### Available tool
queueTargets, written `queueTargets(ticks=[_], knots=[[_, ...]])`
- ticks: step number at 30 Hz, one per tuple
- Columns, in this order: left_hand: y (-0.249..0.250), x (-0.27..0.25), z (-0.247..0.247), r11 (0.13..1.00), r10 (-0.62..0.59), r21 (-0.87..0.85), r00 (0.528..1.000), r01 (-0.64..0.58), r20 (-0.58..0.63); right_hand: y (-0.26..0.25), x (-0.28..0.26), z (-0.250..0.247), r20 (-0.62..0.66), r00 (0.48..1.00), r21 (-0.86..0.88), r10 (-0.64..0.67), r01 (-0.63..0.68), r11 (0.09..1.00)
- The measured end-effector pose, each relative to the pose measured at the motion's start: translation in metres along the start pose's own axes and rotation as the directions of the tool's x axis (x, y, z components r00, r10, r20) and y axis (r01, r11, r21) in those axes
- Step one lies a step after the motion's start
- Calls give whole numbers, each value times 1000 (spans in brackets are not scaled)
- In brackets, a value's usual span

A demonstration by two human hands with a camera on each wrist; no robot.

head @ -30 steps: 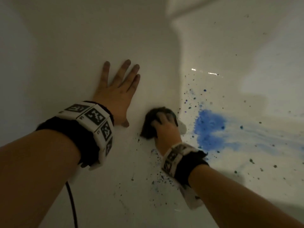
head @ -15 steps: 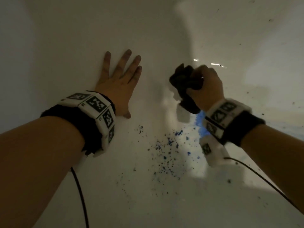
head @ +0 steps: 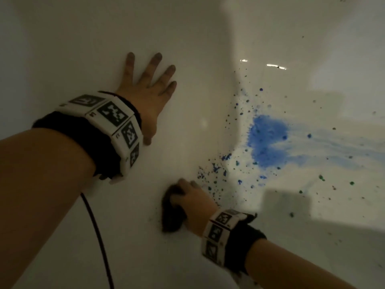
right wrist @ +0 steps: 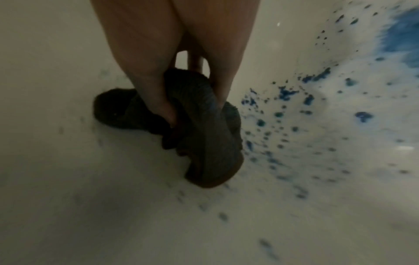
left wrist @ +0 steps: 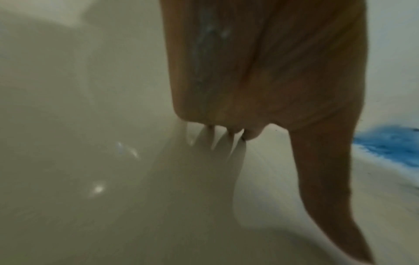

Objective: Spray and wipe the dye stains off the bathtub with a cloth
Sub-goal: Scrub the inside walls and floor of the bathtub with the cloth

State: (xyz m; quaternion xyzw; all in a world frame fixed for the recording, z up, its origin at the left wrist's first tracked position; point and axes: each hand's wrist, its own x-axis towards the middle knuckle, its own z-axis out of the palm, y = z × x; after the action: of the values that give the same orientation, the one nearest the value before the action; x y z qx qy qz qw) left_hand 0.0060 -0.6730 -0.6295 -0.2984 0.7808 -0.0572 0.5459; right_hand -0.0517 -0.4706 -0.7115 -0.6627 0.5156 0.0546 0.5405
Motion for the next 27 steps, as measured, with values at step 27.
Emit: queueTargets(ticks=[27], knots=[[6, -42, 42, 993, 114, -33, 990, -111, 81, 25, 44, -63, -413, 785, 360, 463, -326, 874]])
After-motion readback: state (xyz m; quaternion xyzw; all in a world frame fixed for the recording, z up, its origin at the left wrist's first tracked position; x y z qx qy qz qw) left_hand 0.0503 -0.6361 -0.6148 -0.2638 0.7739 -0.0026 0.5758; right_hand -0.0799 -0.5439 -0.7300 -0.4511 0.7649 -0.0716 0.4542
